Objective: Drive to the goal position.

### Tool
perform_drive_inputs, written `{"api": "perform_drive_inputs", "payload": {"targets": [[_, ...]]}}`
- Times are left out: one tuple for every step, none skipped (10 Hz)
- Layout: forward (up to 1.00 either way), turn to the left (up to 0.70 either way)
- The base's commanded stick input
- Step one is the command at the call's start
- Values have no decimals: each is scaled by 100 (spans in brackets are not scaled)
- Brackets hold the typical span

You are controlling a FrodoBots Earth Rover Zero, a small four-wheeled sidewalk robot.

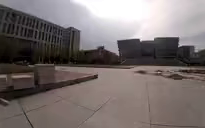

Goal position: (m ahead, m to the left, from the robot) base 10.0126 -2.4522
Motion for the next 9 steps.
{"api": "perform_drive_inputs", "payload": {"targets": [[100, 0], [100, 0], [100, 0], [100, 0], [100, 0], [100, 0], [100, -18], [100, -27], [100, -27]]}}
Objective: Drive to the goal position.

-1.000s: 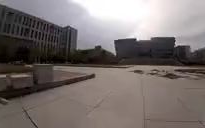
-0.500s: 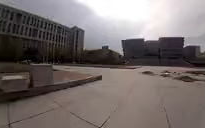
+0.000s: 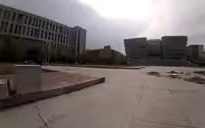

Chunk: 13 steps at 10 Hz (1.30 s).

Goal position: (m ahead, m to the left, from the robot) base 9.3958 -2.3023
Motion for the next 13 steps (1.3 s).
{"api": "perform_drive_inputs", "payload": {"targets": [[100, -27], [100, -27], [100, -27], [100, -27], [100, -27], [100, -27], [100, -27], [100, -27], [100, -27], [100, -27], [100, -27], [100, -27], [100, -27]]}}
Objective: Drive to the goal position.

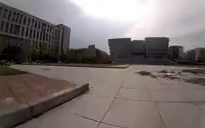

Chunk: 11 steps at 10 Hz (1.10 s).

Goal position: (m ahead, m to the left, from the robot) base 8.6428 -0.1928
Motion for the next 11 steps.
{"api": "perform_drive_inputs", "payload": {"targets": [[100, -27], [100, -27], [100, -27], [100, -27], [100, -27], [100, -27], [100, -27], [100, -27], [100, -27], [100, -27], [100, -27]]}}
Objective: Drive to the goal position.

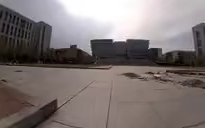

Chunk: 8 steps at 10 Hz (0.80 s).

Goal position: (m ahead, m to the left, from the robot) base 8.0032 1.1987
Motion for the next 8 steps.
{"api": "perform_drive_inputs", "payload": {"targets": [[100, -27], [100, -27], [100, -27], [100, -27], [100, 0], [100, 0], [100, 0], [100, 0]]}}
